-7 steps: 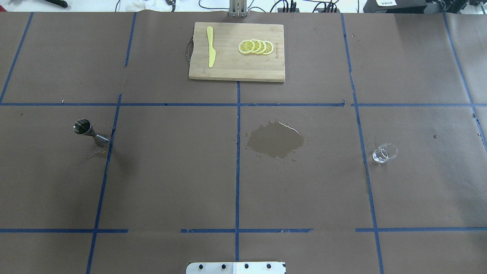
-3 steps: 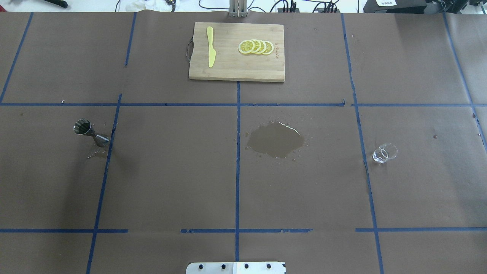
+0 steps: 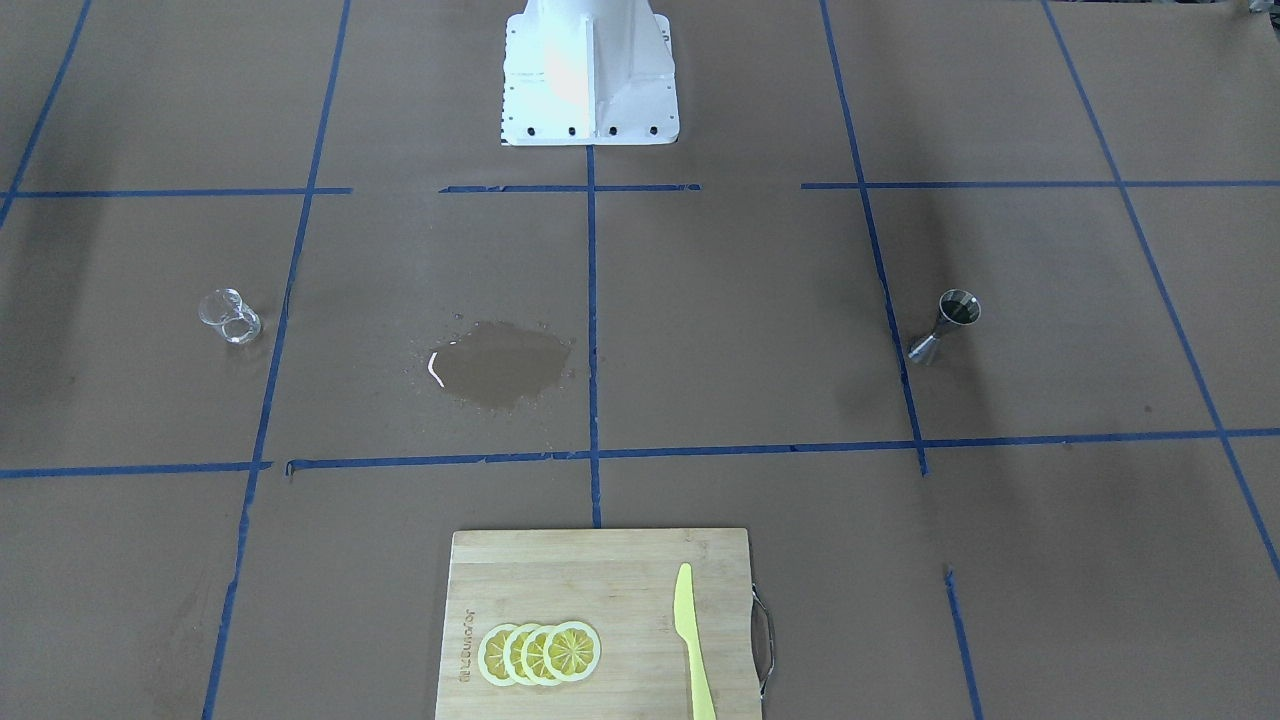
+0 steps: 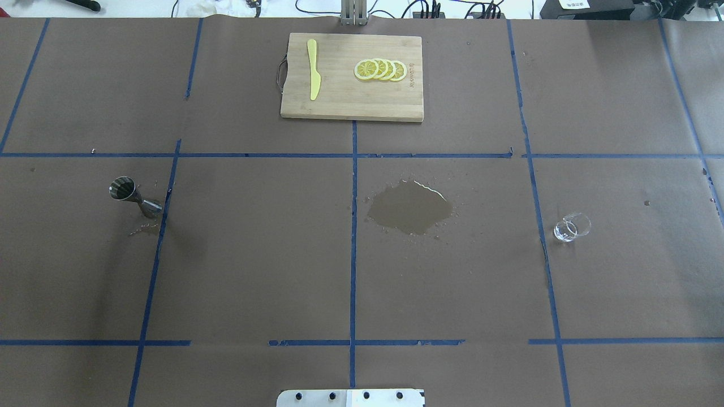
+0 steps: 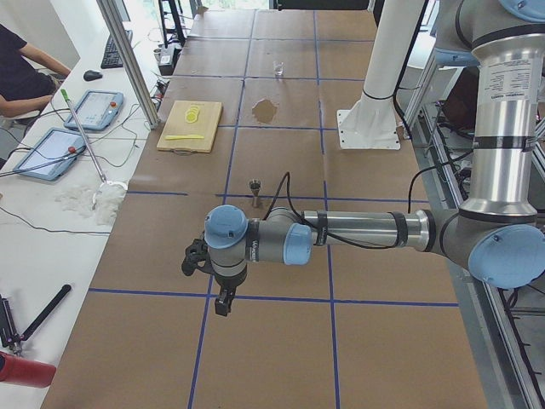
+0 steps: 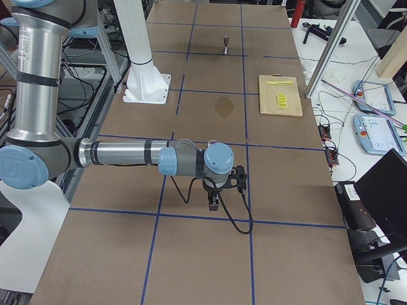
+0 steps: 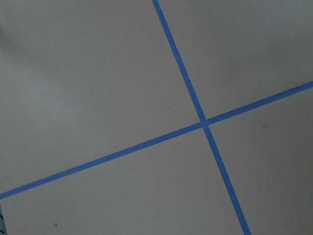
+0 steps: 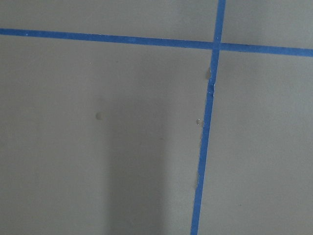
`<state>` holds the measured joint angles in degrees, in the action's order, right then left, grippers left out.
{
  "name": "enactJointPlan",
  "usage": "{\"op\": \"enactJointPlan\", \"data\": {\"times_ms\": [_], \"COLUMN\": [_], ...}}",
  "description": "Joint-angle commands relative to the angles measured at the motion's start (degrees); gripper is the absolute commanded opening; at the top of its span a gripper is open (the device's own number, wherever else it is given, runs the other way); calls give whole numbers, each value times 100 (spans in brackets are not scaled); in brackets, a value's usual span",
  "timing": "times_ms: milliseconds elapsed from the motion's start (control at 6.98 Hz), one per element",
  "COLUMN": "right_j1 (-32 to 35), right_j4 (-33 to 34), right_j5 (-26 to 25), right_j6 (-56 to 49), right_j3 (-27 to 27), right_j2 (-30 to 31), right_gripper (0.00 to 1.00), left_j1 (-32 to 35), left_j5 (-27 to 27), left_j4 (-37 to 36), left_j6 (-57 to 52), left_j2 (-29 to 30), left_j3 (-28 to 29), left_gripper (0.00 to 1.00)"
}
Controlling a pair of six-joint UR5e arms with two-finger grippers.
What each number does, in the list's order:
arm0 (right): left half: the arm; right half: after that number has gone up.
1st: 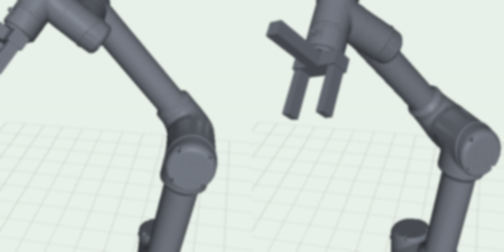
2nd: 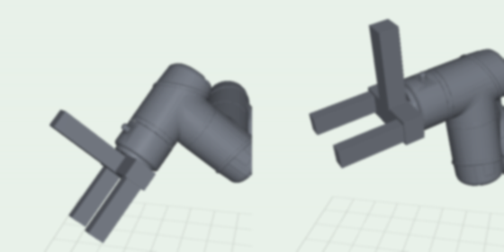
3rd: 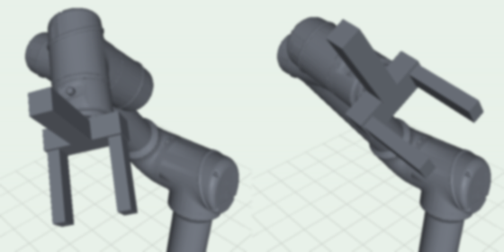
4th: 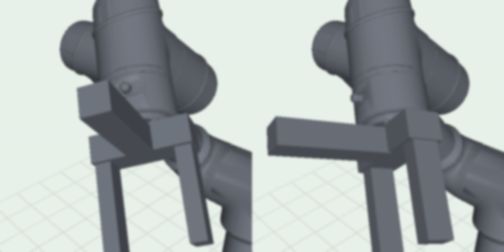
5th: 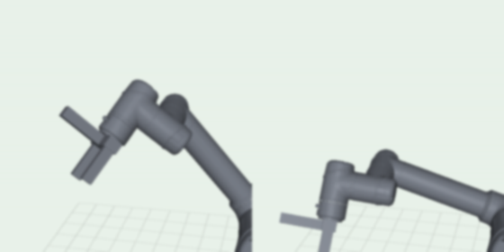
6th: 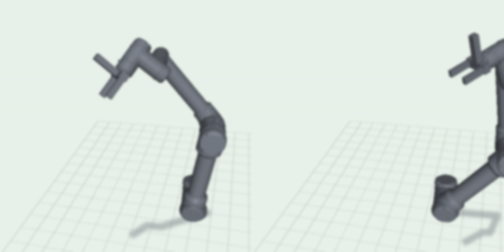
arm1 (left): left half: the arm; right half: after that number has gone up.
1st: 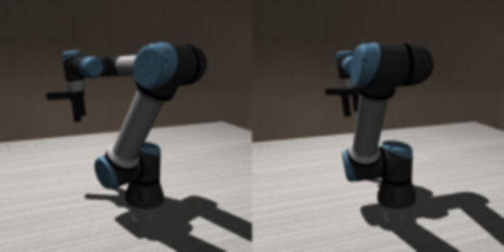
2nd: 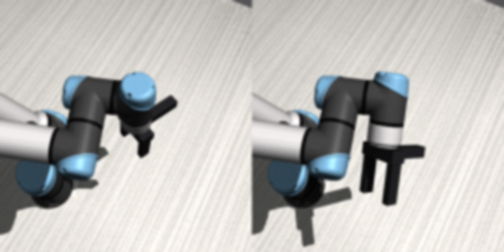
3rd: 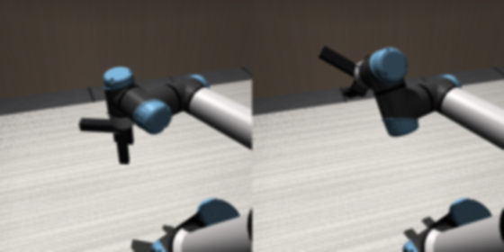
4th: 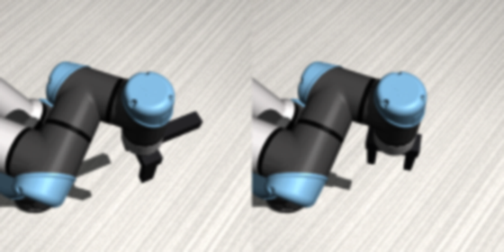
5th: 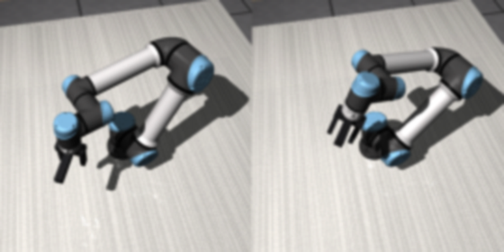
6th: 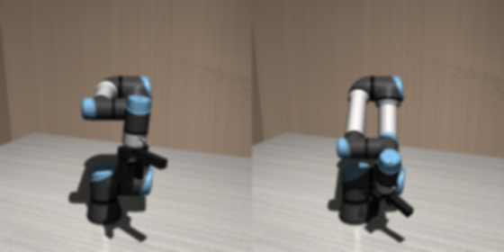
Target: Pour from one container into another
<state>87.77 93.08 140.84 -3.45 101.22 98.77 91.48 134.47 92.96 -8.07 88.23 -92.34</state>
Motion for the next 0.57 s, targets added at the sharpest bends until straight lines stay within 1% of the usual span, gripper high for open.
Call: {"op": "enactJointPlan", "data": {"times_ms": [0, 143, 287, 430], "right_j1": [38, 38, 91, 187], "right_j4": [0, -17, -26, -35], "right_j5": [14, 14, 5, -30], "right_j6": [160, 152, 143, 143], "right_j3": [-58, -145, -312, -365], "right_j2": [2, 2, -25, -25], "right_gripper": [100, 100, 100, 100], "left_j1": [1, 1, 1, 1], "left_j5": [561, 658, 624, 624], "left_j4": [-164, -121, -111, -103], "left_j6": [812, 851, 842, 825], "left_j2": [-16, -34, -34, -34], "left_j3": [-170, -144, -135, -144], "left_gripper": [100, 100, 100, 100]}}
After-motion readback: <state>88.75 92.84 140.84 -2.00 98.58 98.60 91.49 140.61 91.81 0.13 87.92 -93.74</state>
